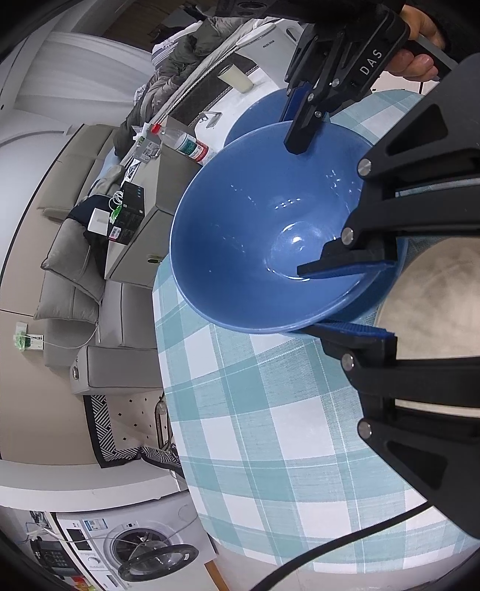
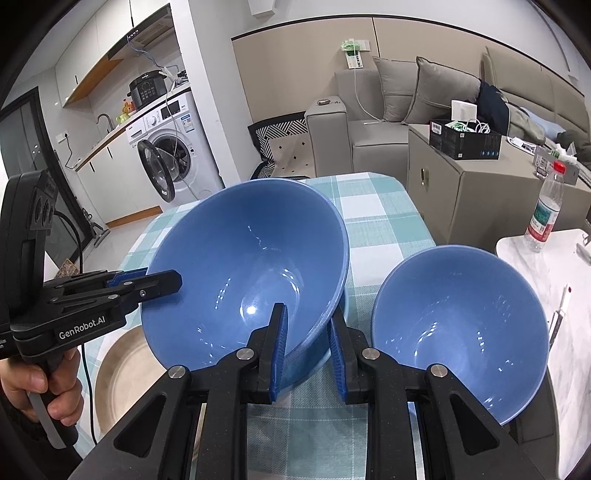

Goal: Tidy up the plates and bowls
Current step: 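Lower the held blue bowls onto the tablecloth and open both tools, then raise both open tools and move them over the remaining blue bowls, then close the left tool on a blue bowl rim while the right tool closes on another bowl, then lift the held blue bowls with both tools and carry them over the other bowls, then lower the held blue bowls into the bowls below with both tools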

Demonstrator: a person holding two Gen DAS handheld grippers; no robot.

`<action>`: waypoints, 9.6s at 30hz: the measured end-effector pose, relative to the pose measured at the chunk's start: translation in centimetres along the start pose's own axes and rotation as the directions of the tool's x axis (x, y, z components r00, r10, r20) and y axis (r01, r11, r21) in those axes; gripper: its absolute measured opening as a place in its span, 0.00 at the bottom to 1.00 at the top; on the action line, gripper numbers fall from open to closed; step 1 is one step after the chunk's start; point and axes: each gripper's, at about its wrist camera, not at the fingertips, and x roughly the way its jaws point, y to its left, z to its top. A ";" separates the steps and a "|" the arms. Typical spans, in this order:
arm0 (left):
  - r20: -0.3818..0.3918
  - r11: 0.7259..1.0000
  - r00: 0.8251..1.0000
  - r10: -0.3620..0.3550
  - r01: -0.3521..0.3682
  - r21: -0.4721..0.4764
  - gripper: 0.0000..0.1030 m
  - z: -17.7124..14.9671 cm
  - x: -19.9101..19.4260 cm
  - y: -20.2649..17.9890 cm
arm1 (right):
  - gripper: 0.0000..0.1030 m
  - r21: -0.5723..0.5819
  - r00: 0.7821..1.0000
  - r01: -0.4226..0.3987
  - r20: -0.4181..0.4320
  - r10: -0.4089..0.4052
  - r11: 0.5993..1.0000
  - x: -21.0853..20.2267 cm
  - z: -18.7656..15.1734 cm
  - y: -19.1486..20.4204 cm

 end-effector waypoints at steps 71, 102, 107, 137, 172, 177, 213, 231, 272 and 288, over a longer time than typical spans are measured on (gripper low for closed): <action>-0.051 0.998 0.998 0.021 -0.018 0.062 0.78 -2.2 0.8 -1.7 | 0.94 -0.151 0.997 0.058 0.051 -0.051 0.987 0.4 -2.0 1.1; -0.015 0.990 0.999 -0.049 0.050 0.133 1.00 -1.9 0.4 -9.9 | 0.99 0.027 0.973 0.108 0.202 -0.111 0.994 -9.3 -0.3 -8.1; -0.019 0.985 0.998 -0.054 0.057 0.165 1.00 -2.1 0.8 -11.7 | 0.99 0.060 0.978 0.105 0.173 -0.114 0.993 -8.7 -0.3 -9.6; -0.089 0.969 0.981 -0.170 0.183 0.164 0.59 -2.6 3.5 -18.1 | 0.99 0.185 0.980 0.119 0.137 -0.146 0.975 -8.0 -0.9 -14.9; -0.089 0.994 0.993 -0.073 0.080 0.076 0.58 -1.9 7.2 -18.2 | 0.54 0.268 0.969 0.244 -0.020 -0.247 0.932 -2.0 -3.1 -20.6; -0.079 0.995 0.995 -0.059 0.065 0.080 0.58 -1.7 7.5 -18.3 | 0.46 0.251 0.969 0.243 -0.023 -0.245 0.937 -1.7 -3.1 -20.3; -0.033 0.991 0.998 -0.044 0.048 0.123 0.36 -1.4 6.2 -18.1 | 0.20 0.177 0.964 0.253 0.032 -0.263 0.951 -3.2 -2.5 -17.7; 0.053 0.993 0.997 -0.055 0.049 0.108 0.36 -0.4 2.1 -16.1 | 0.20 0.120 0.957 0.238 0.140 -0.254 0.964 -6.8 -1.2 -13.8; 0.166 0.999 0.986 0.014 -0.021 0.036 0.35 -0.2 -3.8 -10.0 | 0.21 0.047 0.945 0.146 0.289 -0.154 0.988 -8.3 -0.3 -5.2; 0.171 0.998 0.983 0.067 -0.064 -0.020 0.35 -1.1 -4.4 -6.8 | 0.21 -0.008 0.951 0.104 0.292 -0.098 0.994 -6.1 -0.5 -2.1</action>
